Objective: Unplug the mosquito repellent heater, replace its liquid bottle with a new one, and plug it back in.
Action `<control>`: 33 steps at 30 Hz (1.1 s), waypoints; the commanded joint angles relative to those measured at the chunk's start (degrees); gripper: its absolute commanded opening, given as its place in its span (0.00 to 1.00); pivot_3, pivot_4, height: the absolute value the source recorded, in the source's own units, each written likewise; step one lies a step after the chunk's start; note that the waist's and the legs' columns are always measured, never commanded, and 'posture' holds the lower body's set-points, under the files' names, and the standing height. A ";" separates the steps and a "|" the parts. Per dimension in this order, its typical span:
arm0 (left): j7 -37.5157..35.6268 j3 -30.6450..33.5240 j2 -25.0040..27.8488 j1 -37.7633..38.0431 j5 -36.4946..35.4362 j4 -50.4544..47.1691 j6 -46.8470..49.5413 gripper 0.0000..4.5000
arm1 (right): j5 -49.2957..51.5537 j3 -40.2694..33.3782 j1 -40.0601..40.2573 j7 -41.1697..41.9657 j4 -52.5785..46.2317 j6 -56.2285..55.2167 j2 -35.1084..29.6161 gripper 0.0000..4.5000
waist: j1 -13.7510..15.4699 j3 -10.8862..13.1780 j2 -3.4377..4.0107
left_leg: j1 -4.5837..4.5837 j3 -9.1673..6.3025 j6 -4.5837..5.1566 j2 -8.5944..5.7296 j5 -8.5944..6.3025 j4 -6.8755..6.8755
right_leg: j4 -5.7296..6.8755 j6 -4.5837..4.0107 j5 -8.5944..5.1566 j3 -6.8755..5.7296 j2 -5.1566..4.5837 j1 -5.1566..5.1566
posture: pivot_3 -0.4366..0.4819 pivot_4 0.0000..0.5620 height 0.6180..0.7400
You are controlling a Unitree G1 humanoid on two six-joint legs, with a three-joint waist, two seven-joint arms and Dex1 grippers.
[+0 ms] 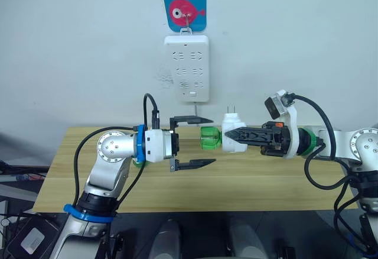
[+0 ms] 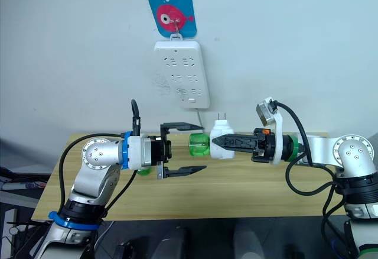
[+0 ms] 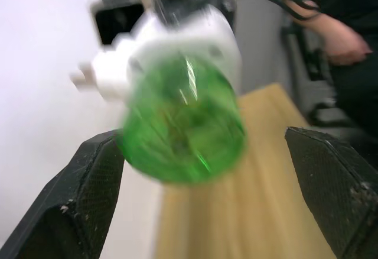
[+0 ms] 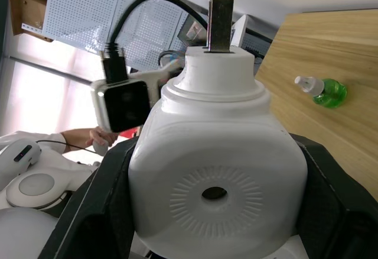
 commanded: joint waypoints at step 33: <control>2.22 1.74 13.58 -15.43 -28.96 -4.45 62.52 0.67 | 1.30 -1.56 1.02 1.70 -4.73 -1.14 -2.19 0.67 | -2.85 0.12 0.04 | -0.06 -0.20 -0.09 0.06 0.08 0.07 | 0.06 0.01 -0.01 -0.15 0.12 -0.03 | 0.37 0.37 0.95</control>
